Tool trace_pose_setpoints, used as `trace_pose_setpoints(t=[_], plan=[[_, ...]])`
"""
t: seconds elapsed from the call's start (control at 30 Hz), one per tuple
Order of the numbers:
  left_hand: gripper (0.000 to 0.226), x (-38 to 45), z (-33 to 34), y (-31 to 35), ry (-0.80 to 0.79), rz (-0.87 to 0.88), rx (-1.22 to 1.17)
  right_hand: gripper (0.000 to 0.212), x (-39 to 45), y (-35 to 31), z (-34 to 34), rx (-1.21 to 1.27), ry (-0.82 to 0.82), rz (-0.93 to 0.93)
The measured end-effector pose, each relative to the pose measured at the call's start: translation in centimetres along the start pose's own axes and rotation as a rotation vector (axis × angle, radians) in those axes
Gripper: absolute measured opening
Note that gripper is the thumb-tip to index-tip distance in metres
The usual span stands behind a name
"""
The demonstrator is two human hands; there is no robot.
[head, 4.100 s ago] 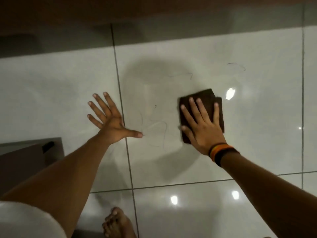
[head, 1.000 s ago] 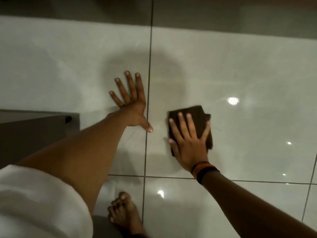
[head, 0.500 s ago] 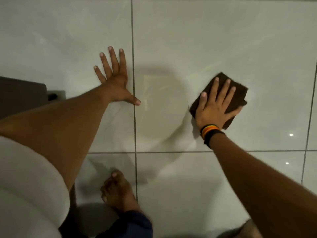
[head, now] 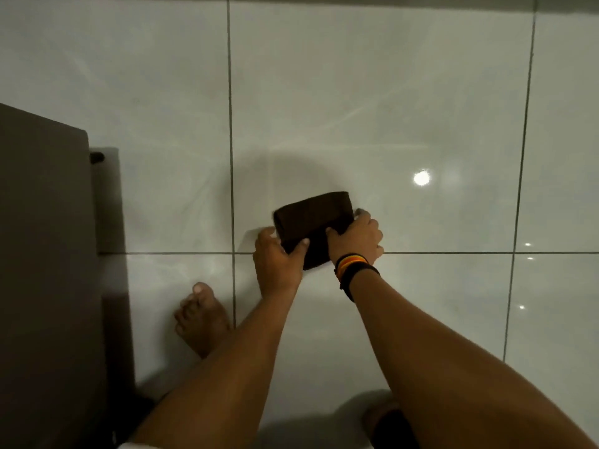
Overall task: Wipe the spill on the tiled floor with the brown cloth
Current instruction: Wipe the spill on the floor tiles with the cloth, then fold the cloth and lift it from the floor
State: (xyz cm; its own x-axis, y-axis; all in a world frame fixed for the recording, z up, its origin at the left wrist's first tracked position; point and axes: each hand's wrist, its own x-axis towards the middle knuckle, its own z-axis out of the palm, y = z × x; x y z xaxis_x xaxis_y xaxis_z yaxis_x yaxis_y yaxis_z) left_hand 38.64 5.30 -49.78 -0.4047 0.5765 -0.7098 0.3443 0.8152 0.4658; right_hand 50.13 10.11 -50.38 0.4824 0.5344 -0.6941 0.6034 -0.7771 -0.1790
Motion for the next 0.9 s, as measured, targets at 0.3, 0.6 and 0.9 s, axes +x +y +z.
trace_pose_setpoints(t=[0.3, 0.6, 0.9], plan=[[0.015, -2.0, -4.2, 3.7, -0.262, -0.15, -0.155, 0.031, -4.5, 2.2, -4.1, 0.544, -0.347, 0.138], [0.024, -15.6, -17.1, 12.1, -0.166, -0.016, -0.227, 0.01, -20.4, -2.6, -19.0, 0.655, -0.439, -0.01], [0.046, -23.7, -37.3, 17.7, 0.171, 0.113, -0.399, 0.022, -37.8, -16.9, -26.1, 0.524, -0.552, -0.305]])
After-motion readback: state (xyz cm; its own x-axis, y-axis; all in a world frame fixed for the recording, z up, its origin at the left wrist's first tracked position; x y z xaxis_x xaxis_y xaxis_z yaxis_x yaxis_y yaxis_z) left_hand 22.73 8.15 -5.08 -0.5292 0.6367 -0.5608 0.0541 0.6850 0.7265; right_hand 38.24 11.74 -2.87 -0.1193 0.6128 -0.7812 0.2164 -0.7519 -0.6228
